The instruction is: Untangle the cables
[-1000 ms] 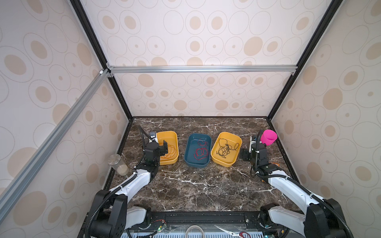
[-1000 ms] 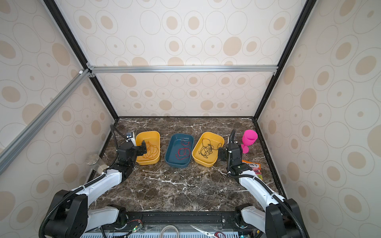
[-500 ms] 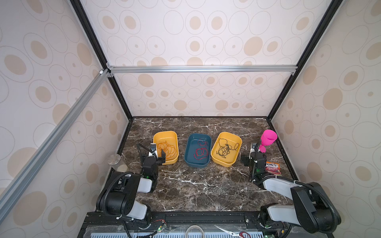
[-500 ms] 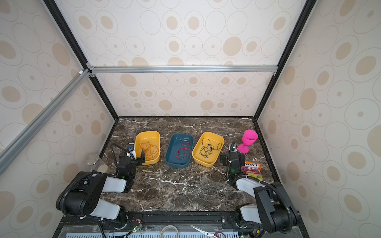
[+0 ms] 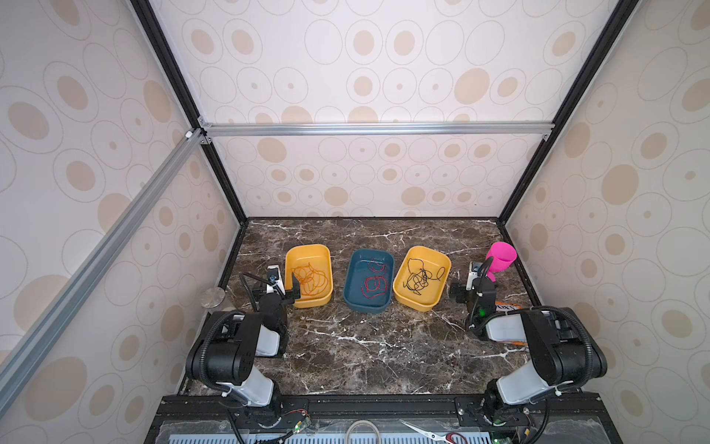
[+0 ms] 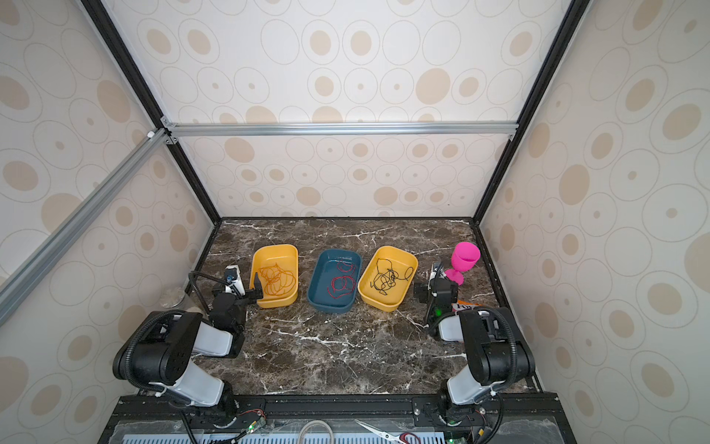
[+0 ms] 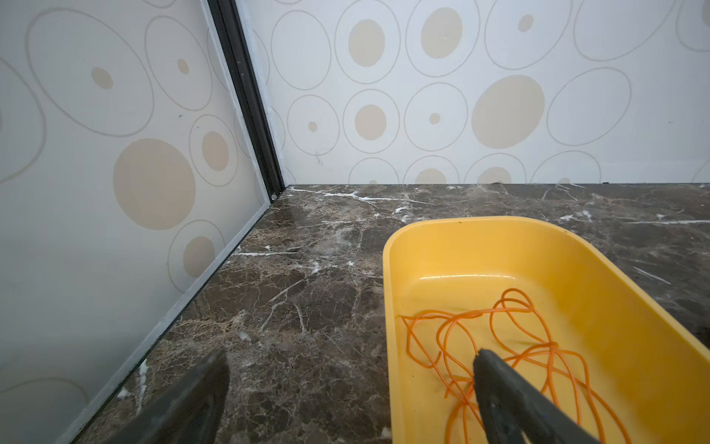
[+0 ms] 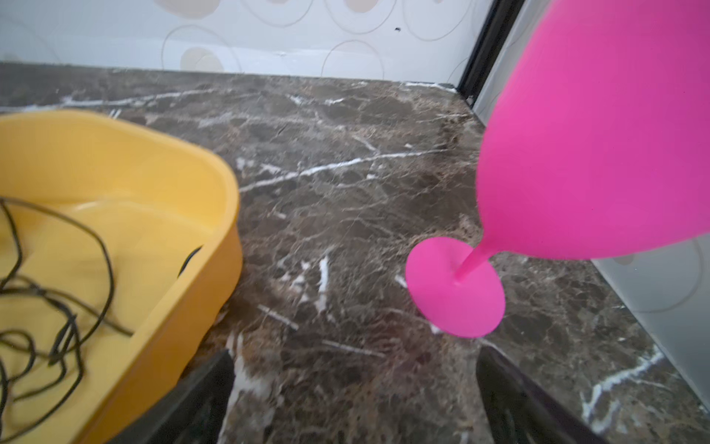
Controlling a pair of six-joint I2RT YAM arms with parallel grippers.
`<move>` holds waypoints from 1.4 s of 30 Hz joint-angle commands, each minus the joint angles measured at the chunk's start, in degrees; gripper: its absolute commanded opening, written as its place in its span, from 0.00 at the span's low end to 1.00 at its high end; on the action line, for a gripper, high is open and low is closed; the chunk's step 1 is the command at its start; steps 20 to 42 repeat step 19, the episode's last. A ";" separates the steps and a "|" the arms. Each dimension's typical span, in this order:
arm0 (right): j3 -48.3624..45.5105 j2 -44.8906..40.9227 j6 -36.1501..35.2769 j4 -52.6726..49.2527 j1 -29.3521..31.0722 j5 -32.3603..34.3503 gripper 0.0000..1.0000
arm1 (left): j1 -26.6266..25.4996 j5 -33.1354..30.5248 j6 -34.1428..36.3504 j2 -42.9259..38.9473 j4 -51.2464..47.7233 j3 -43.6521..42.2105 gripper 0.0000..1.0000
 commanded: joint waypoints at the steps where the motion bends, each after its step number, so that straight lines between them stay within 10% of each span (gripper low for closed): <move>1: 0.82 -1.37 0.70 -2.03 -0.34 -2.54 1.00 | 0.40 1.41 -0.57 0.06 0.83 0.72 0.99; 42: 0.55 -1.45 0.51 -1.29 -0.26 -2.82 1.00 | 0.42 1.78 -0.35 -0.08 1.12 0.44 0.99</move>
